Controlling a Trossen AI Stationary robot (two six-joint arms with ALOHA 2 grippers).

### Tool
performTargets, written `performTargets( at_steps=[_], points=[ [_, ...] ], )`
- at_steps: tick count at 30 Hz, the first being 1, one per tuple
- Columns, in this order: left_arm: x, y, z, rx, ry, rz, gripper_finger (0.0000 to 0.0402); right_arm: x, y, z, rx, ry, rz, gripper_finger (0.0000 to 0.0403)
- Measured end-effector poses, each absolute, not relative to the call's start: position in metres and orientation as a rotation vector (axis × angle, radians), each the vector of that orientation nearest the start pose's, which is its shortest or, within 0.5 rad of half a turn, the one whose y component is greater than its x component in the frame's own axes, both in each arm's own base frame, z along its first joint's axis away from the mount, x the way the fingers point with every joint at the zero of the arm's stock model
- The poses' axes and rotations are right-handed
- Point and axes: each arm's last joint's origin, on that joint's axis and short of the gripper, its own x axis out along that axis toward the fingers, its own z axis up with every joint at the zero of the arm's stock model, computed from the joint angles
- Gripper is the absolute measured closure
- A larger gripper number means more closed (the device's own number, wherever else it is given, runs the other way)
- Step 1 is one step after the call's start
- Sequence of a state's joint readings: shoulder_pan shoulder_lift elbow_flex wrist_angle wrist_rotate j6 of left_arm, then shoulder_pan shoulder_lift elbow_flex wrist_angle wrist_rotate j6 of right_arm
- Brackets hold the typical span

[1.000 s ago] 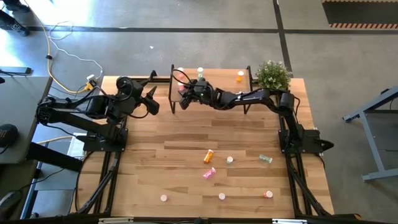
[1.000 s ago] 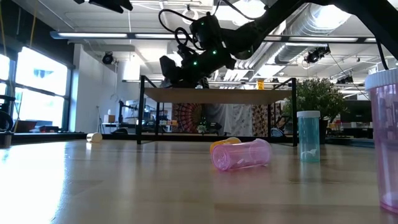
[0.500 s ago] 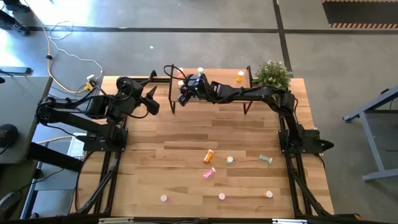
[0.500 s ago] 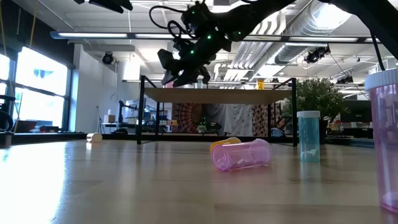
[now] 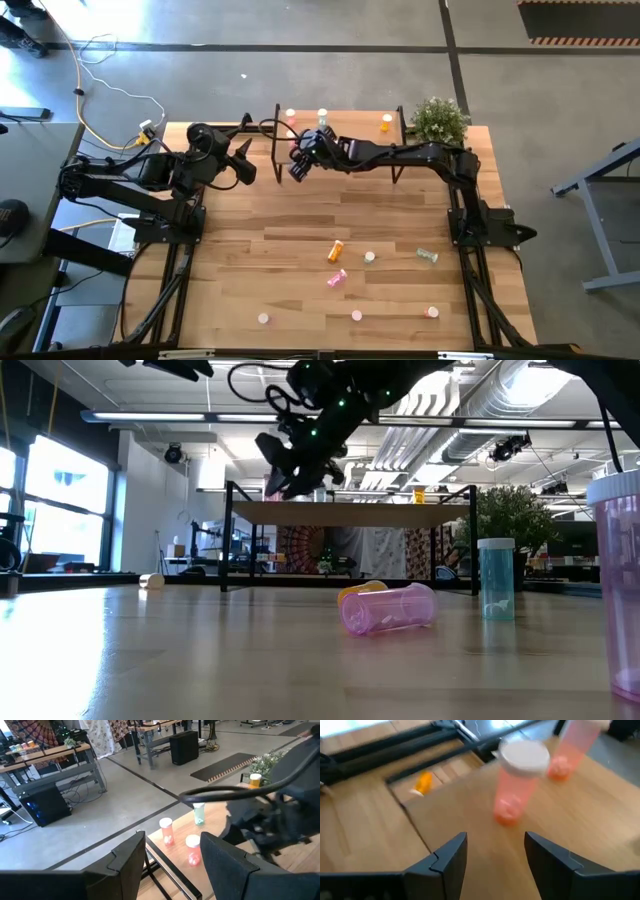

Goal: Pick and place medicine bottles onto shelf by color
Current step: Put the top pink pill bottle on the shelf aligned with the other pink pill bottle

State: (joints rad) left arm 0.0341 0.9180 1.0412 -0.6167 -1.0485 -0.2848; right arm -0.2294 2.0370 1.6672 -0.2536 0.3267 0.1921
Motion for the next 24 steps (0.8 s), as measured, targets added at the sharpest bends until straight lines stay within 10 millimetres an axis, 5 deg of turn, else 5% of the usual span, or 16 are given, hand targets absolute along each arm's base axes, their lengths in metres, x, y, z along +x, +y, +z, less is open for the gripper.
performTargets(
  at_steps=[11, 24],
  points=[
    [0.167, 0.031, 0.364, -0.005, 0.303, 1.093, 0.0222, 0.444, -0.123, 0.258, 0.198, 0.623, -0.4, 0.0222],
    [0.167, 0.031, 0.363, -0.002, 0.307, 1.095, 0.0222, 0.43, -0.143, 0.273, 0.125, 0.619, -0.237, 0.0351]
  ],
)
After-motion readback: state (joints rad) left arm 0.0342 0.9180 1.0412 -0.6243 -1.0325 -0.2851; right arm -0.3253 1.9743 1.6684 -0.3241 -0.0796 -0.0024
